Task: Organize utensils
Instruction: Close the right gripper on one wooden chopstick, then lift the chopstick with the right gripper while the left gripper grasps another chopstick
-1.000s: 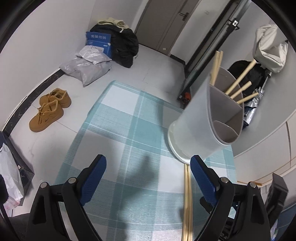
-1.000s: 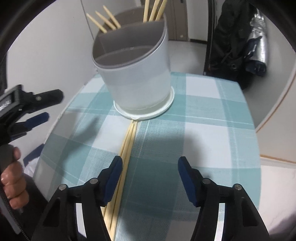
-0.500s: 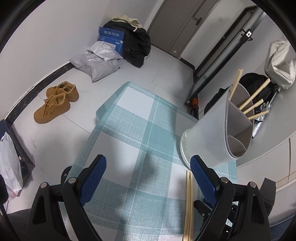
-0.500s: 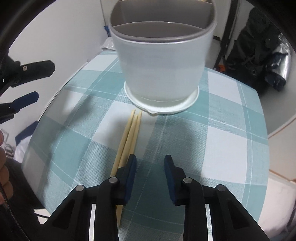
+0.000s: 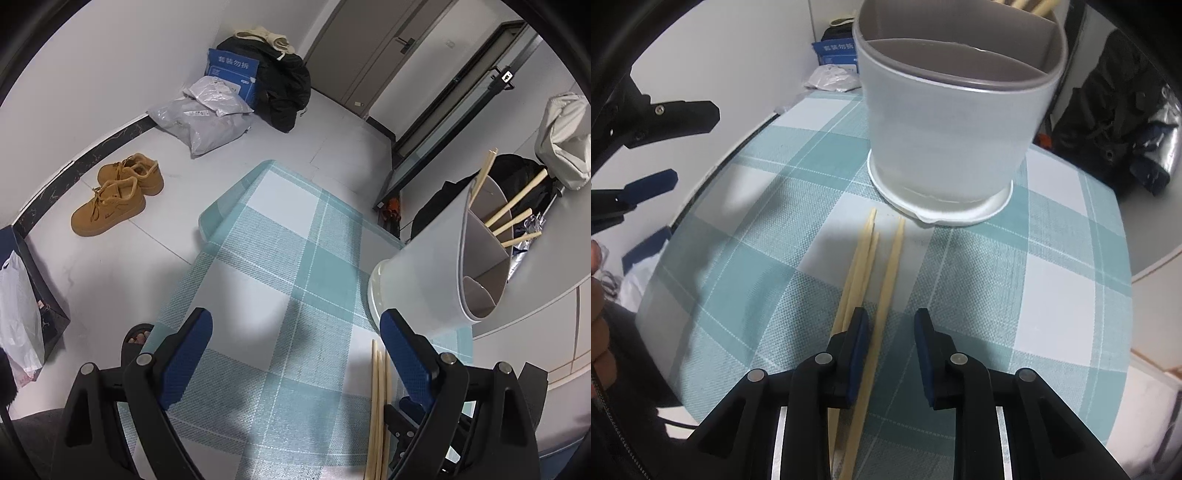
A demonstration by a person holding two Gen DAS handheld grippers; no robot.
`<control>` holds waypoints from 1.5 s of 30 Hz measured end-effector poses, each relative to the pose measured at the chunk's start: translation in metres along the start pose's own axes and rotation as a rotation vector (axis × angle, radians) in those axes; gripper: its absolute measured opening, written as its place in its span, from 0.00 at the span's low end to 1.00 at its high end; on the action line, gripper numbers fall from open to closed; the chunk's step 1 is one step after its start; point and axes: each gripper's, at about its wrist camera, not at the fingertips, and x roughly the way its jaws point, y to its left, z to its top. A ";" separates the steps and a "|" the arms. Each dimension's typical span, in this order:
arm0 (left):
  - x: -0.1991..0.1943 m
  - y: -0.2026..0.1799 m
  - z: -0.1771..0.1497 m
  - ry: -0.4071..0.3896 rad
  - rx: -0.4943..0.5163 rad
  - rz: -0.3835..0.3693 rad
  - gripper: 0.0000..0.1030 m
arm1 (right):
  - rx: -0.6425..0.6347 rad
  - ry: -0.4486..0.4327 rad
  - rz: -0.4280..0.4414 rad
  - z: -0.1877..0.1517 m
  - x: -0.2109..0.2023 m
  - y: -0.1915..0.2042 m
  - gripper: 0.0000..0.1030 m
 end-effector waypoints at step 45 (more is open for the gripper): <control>0.029 -0.058 -0.054 0.162 0.372 0.128 0.87 | 0.508 -0.259 0.412 -0.017 -0.058 -0.122 0.04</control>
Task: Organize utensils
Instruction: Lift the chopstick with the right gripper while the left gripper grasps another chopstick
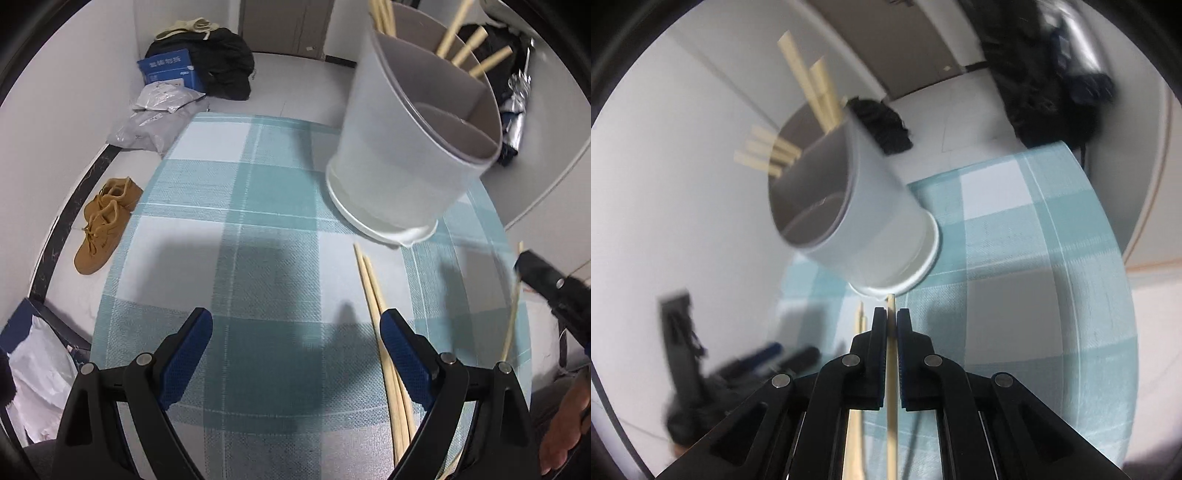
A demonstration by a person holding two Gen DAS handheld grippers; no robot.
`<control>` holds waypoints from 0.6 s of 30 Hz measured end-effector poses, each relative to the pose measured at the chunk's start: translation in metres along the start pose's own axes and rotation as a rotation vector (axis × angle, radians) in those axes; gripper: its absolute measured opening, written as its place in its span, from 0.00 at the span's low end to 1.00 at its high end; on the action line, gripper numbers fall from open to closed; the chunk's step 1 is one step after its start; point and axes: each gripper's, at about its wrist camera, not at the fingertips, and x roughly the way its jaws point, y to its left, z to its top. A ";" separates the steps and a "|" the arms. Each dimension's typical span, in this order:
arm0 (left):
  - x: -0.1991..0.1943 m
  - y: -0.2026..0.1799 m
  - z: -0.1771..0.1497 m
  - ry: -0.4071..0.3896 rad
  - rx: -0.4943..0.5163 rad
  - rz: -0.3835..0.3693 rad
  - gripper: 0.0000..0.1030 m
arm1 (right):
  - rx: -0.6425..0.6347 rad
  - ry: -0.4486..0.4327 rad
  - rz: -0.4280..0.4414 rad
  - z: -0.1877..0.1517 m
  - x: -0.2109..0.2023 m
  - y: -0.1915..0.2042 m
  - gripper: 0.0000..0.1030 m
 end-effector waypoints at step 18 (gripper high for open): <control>0.023 -0.023 -0.002 0.059 0.061 0.078 0.87 | 0.130 -0.171 0.106 0.007 -0.046 -0.055 0.04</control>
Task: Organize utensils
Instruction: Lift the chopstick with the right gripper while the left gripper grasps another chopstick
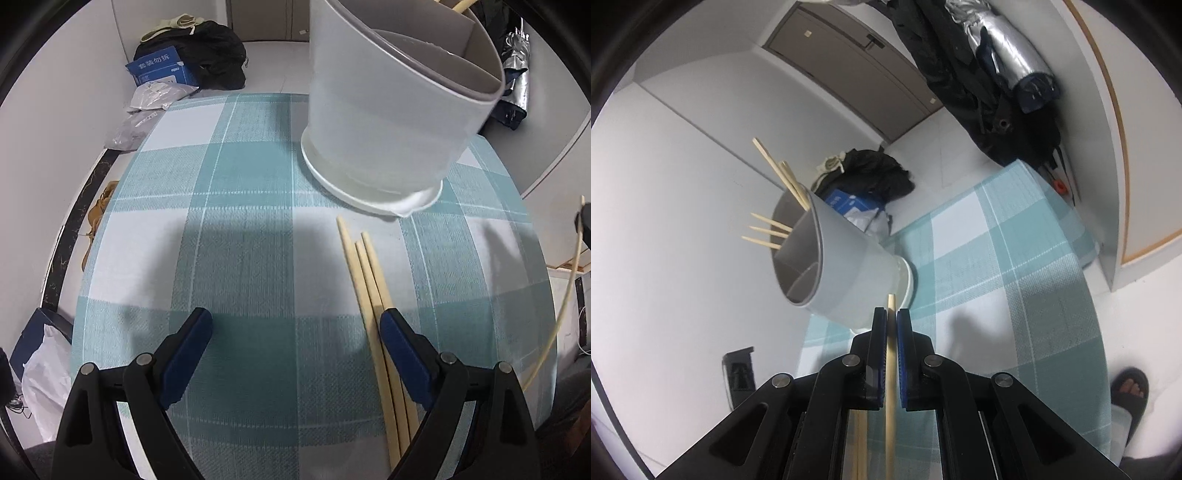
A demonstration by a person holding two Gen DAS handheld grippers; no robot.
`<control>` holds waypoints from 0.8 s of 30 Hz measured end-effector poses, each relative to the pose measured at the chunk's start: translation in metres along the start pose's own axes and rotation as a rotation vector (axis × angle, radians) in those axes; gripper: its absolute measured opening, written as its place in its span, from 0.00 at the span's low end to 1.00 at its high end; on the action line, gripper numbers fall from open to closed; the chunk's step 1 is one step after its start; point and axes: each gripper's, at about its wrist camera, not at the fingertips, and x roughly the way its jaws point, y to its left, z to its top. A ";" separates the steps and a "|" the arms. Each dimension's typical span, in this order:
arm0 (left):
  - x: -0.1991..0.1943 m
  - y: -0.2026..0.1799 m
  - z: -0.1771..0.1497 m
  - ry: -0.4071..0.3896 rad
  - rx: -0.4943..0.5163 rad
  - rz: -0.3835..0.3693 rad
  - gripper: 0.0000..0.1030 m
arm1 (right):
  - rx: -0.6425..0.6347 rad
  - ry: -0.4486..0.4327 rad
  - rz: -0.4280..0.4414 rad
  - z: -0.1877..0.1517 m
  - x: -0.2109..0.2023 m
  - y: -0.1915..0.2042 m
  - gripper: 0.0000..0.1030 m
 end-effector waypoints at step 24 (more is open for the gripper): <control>0.012 0.008 0.023 0.055 -0.047 0.033 0.78 | -0.028 -0.058 0.007 0.010 -0.018 0.002 0.04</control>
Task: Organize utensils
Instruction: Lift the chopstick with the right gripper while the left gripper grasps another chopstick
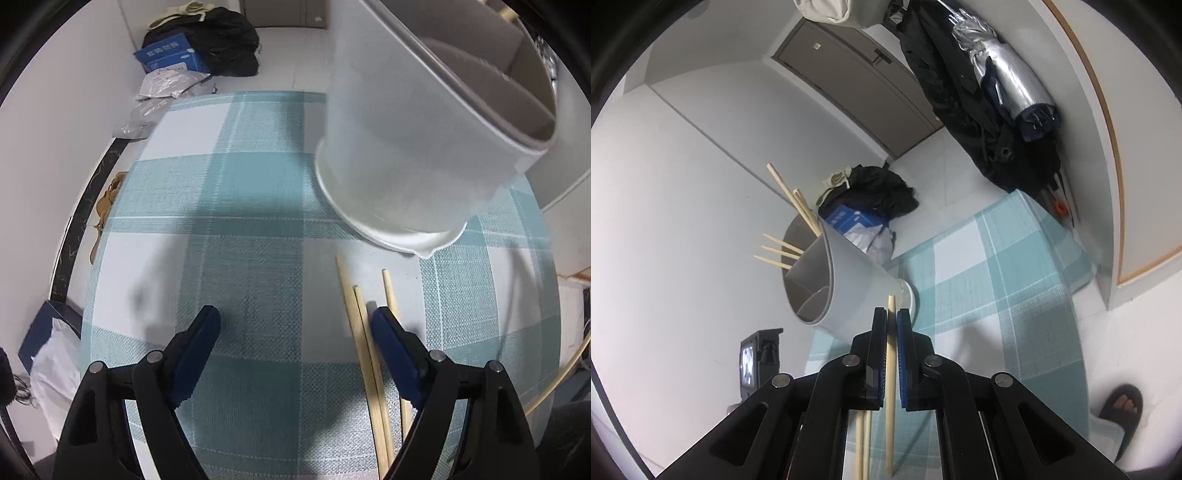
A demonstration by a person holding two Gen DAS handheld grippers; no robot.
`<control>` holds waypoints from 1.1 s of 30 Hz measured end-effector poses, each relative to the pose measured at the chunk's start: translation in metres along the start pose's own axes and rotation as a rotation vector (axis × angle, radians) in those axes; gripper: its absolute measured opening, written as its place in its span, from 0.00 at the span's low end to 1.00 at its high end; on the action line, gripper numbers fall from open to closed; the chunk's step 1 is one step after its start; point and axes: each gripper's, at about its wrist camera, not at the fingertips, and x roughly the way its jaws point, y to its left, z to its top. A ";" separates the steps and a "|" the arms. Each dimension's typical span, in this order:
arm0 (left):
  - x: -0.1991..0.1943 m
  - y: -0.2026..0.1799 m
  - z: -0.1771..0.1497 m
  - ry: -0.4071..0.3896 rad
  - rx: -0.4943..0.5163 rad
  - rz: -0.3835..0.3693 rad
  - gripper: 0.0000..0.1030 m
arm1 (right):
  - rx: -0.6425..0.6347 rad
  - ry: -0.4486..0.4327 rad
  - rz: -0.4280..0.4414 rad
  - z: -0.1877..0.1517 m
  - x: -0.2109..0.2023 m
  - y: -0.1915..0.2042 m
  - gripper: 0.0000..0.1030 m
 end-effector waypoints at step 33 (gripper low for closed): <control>0.006 0.000 0.010 0.042 -0.004 0.054 0.79 | -0.011 0.009 -0.007 -0.001 0.005 0.002 0.04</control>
